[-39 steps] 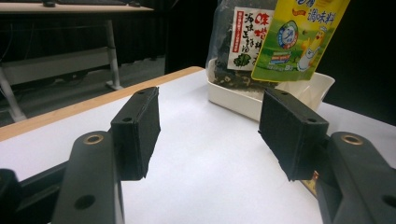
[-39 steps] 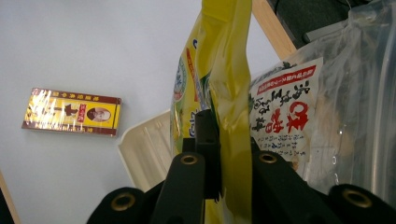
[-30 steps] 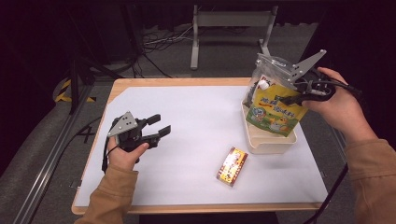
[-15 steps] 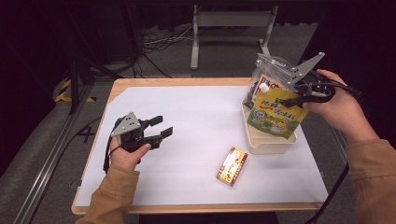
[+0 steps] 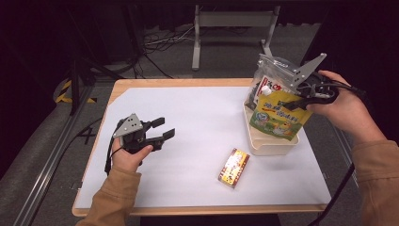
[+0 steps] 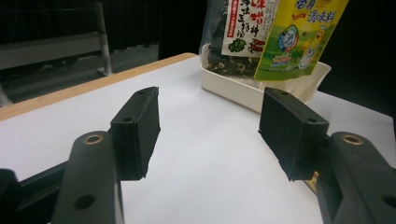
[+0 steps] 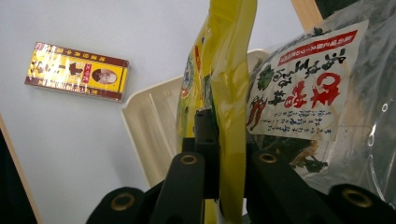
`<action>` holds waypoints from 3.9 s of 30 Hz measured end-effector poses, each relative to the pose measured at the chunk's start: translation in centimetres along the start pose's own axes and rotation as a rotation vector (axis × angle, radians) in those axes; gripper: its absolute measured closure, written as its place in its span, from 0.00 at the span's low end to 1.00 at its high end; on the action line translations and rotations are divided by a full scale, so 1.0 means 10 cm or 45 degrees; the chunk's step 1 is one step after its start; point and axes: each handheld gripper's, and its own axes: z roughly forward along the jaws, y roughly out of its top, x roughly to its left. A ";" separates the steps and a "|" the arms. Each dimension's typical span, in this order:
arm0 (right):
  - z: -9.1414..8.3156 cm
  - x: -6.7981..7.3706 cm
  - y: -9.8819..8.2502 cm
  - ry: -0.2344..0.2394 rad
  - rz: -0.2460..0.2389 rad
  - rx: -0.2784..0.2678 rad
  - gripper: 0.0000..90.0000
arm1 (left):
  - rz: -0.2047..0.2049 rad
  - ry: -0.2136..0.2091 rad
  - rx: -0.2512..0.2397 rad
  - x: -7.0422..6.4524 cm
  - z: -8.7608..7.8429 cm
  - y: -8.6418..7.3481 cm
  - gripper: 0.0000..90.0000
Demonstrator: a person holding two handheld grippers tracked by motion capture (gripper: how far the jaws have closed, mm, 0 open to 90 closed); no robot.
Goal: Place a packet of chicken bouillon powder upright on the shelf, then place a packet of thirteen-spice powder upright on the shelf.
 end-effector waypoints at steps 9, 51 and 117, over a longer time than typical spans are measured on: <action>0.00 0.01 0.00 0.030 -0.014 0.011 0.96 | 0.000 -0.004 0.002 -0.01 0.01 0.00 0.43; 0.31 -0.06 -0.01 0.008 -0.044 0.074 0.96 | -0.012 0.000 0.008 0.00 -0.02 -0.03 0.43; -0.12 0.53 -0.37 -0.074 0.402 -0.607 0.47 | 0.035 -0.046 0.350 -0.41 0.62 -0.13 0.14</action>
